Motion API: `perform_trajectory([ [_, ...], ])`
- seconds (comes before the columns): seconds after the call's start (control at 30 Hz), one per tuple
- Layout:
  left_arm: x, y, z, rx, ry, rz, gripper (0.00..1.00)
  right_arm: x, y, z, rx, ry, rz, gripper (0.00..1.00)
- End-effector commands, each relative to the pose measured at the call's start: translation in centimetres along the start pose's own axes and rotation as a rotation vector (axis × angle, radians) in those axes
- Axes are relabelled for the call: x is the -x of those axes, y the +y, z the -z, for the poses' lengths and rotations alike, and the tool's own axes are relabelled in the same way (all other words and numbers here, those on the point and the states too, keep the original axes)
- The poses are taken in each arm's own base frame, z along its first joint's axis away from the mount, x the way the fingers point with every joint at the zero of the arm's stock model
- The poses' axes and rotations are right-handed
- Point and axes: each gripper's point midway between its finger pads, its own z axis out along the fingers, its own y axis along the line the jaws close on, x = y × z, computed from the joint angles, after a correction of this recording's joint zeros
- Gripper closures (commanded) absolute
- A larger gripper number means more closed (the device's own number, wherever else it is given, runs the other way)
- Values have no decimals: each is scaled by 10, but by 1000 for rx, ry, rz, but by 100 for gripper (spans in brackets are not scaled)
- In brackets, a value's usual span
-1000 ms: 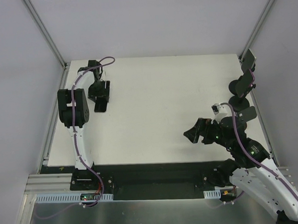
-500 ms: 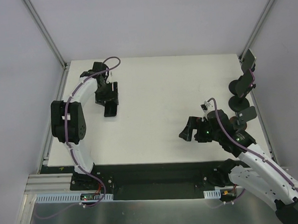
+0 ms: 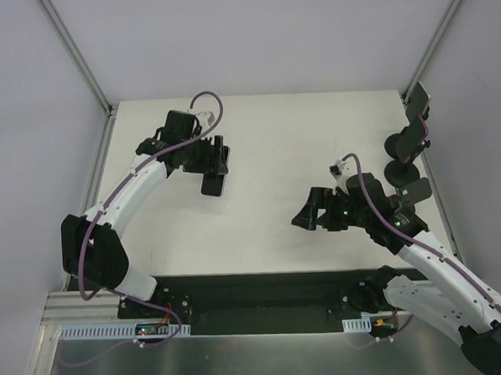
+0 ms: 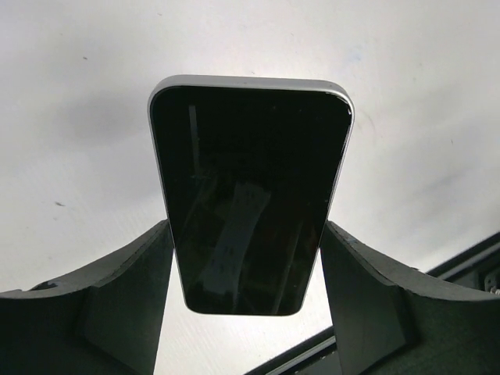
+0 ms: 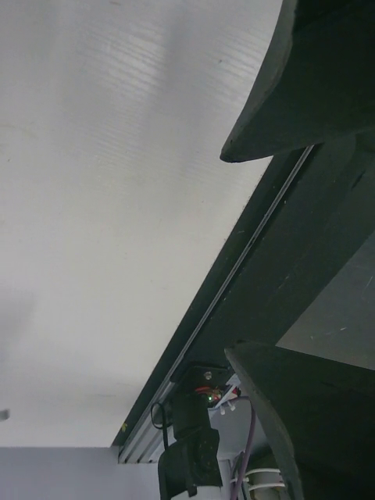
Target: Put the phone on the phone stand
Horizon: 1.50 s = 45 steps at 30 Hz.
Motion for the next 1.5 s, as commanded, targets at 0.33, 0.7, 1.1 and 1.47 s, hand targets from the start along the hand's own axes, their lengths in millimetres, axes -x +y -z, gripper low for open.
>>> perform_trajectory([
  [0.33, -22, -84, 40, -198, -281, -363, 100, 100, 93, -5, 148, -95, 6, 13],
  [0.7, -30, -100, 49, -227, -317, -447, 100, 147, 120, -35, 139, -89, -23, 39],
  [1.1, -30, -101, 50, -235, -323, -456, 100, 148, 151, -88, 236, 51, -21, 51],
  [1.47, -28, -95, 47, -200, -328, -464, 100, 134, 162, -111, 288, 128, -9, 73],
])
